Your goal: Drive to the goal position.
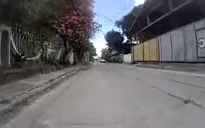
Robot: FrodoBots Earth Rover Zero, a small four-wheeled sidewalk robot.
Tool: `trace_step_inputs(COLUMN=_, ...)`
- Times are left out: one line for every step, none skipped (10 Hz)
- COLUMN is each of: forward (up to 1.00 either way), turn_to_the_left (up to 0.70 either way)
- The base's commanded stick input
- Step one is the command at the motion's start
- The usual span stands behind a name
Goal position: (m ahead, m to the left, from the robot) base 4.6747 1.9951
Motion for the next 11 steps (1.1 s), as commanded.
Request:
trace_step_inputs(forward=0.85, turn_to_the_left=0.0)
trace_step_inputs(forward=0.85, turn_to_the_left=0.0)
trace_step_inputs(forward=0.85, turn_to_the_left=0.0)
trace_step_inputs(forward=0.85, turn_to_the_left=0.0)
trace_step_inputs(forward=0.85, turn_to_the_left=0.0)
trace_step_inputs(forward=0.85, turn_to_the_left=0.0)
trace_step_inputs(forward=0.85, turn_to_the_left=0.0)
trace_step_inputs(forward=0.85, turn_to_the_left=0.0)
trace_step_inputs(forward=0.85, turn_to_the_left=0.0)
trace_step_inputs(forward=0.85, turn_to_the_left=0.0)
trace_step_inputs(forward=0.85, turn_to_the_left=0.0)
